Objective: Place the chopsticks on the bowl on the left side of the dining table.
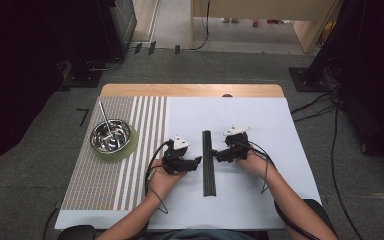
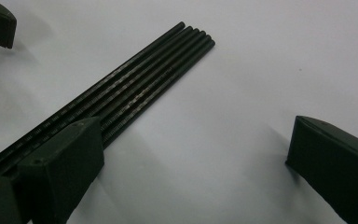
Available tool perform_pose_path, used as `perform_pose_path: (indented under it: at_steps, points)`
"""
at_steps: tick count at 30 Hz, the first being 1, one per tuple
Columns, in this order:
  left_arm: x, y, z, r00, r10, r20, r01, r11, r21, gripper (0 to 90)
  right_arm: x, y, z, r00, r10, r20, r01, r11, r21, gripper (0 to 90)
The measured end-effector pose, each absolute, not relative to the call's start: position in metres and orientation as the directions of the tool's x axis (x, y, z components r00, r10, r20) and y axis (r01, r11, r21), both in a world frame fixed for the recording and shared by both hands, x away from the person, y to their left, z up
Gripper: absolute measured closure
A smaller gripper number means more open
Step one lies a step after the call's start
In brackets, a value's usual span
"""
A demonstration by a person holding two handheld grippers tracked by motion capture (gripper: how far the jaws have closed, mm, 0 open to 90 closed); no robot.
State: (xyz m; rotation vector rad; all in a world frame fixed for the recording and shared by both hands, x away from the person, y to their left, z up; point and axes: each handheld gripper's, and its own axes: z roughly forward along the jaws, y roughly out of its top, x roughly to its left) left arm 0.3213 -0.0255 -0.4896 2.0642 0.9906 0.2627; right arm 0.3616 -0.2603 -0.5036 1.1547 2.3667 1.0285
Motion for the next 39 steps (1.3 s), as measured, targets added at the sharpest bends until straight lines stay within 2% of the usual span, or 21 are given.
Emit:
perform_pose_path:
  at_steps: [21, 39]
  points:
    - [0.312, -0.039, -0.495, 0.686, 0.712, -0.151, 0.548, -0.368, 0.752, 37.2, 0.362, -0.26, -0.503, -0.625, 0.78, 0.032, 0.557, 0.416, 0.719, 3.3]
    - [0.308, -0.044, -0.497, 0.697, 0.709, -0.108, 0.518, -0.393, 0.76, 38.1, 0.362, -0.26, -0.504, -0.625, 0.78, 0.033, 0.557, 0.416, 0.719, 3.3]
